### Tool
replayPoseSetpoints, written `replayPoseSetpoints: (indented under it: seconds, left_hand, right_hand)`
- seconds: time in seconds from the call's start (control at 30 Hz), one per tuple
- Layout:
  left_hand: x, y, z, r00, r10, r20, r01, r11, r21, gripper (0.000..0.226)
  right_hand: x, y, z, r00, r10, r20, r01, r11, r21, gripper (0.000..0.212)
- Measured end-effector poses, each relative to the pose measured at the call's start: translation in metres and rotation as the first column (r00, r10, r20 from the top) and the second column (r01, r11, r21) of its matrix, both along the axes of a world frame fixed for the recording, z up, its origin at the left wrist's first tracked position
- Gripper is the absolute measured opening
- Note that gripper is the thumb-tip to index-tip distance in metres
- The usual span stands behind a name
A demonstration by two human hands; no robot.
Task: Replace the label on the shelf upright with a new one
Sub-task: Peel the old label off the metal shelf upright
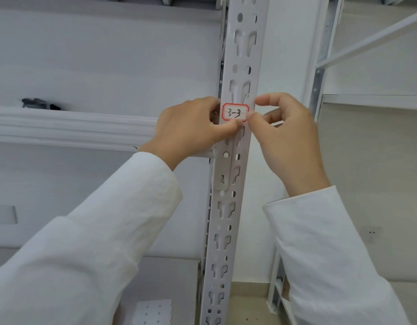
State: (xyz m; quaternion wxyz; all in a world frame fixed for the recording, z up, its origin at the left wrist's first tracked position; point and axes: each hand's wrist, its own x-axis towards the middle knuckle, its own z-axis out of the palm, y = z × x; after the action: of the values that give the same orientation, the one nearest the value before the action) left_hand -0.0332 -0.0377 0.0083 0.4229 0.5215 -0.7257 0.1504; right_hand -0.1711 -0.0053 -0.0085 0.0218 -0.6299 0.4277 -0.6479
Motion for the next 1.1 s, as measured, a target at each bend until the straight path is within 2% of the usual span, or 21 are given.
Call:
replayPoseSetpoints:
  seconds: [0.2, 0.43, 0.53, 0.63, 0.73, 0.8, 0.87, 1.1]
  left_hand:
    - [0.000, 0.000, 0.001, 1.000, -0.005, -0.005, 0.005, 1.000, -0.008, 0.035]
    - [-0.001, 0.001, 0.000, 1.000, 0.004, -0.001, -0.004, 1.000, -0.004, 0.041]
    - [0.000, 0.000, 0.000, 1.000, 0.005, 0.005, -0.005, 1.000, -0.016, 0.040]
    - [-0.001, 0.000, 0.000, 1.000, 0.013, 0.002, -0.013, 1.000, -0.012, 0.037]
    - [0.000, -0.001, 0.001, 1.000, 0.012, -0.005, -0.012, 1.000, -0.010, 0.036]
    - [0.000, -0.001, 0.000, 1.000, 0.006, 0.000, -0.006, 1.000, -0.011, 0.039]
    - [0.000, -0.002, 0.000, 1.000, -0.006, -0.010, 0.006, 1.000, 0.003, 0.038]
    - [-0.001, 0.000, 0.000, 1.000, 0.015, -0.002, -0.015, 1.000, -0.005, 0.043]
  right_hand:
    - [0.002, 0.002, 0.000, 0.992, -0.081, -0.097, 0.078, 0.996, -0.033, 0.021]
    - [0.004, 0.002, -0.001, 0.973, -0.148, -0.177, 0.137, 0.988, -0.072, 0.019]
    - [0.000, 0.000, 0.000, 0.982, -0.073, -0.173, 0.069, 0.997, -0.028, 0.017]
    - [-0.004, -0.002, 0.000, 0.985, 0.099, -0.142, -0.087, 0.992, 0.091, 0.009]
    - [-0.005, -0.004, -0.004, 0.981, 0.190, -0.039, -0.185, 0.976, 0.113, 0.011]
    - [-0.007, -0.006, -0.004, 0.990, 0.141, 0.007, -0.141, 0.990, 0.025, 0.012]
    - [-0.009, -0.007, -0.003, 0.997, 0.080, -0.011, -0.080, 0.996, -0.040, 0.016]
    - [-0.004, -0.007, -0.004, 0.992, 0.009, -0.129, -0.017, 0.998, -0.062, 0.018]
